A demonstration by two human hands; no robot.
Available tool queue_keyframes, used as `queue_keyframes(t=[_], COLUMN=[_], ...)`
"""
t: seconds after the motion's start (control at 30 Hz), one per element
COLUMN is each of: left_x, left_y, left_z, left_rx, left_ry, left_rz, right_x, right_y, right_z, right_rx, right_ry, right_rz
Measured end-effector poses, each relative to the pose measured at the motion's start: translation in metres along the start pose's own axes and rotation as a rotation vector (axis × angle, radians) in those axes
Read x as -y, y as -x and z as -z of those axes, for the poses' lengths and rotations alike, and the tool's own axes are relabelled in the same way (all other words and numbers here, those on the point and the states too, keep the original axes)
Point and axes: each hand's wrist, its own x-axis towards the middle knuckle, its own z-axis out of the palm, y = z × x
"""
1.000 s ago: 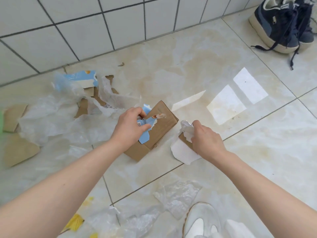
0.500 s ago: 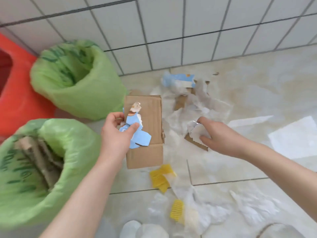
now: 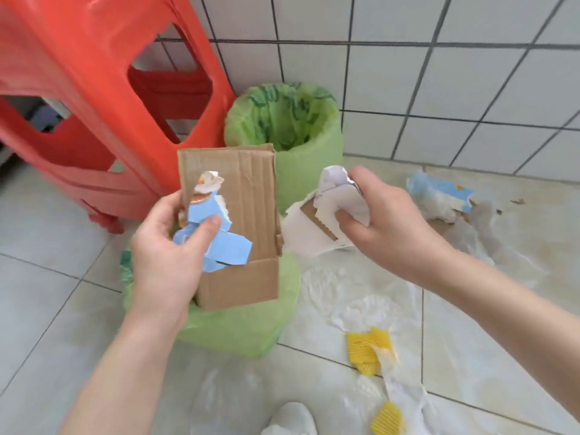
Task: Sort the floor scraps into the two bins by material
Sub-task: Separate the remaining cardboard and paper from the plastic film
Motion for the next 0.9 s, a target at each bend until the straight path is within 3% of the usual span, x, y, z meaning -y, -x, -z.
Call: queue_keyframes(t=[0.17, 0.4, 0.6, 0.67, 0.8, 0.9], left_x=[0.01, 0.035, 0.05, 0.055, 0.07, 0.074], left_y=[-0.012, -0.023, -0.024, -0.023, -0.022, -0.016], left_z=[0.047, 0.078, 0.065, 0.052, 0.036, 0.034], left_rx=[-0.244, -0.545, -0.628, -0.557, -0.161, -0.047], left_ry=[0.046, 0.028, -0.151, -0.18, -0.302, -0.374], left_rz=[-0.012, 0.073, -0.039, -0.048, 0.188, 0.275], right_x=[0.042, 0.088, 0.116, 0.122, 0.115, 0.102], right_y=[-0.031, -0.057, -0.062, -0.062, -0.059, -0.057], right_z=[-0.025, -0.071, -0.116, -0.127, -0.13, -0.117], right_rx=[-0.05, 0.068, 0.147, 0.197, 0.305, 0.273], right_ry=[-0.102, -0.351, -0.596, -0.588, -0.439, -0.372], right_rz=[0.007, -0.193, -0.358, -0.389, -0.368, -0.357])
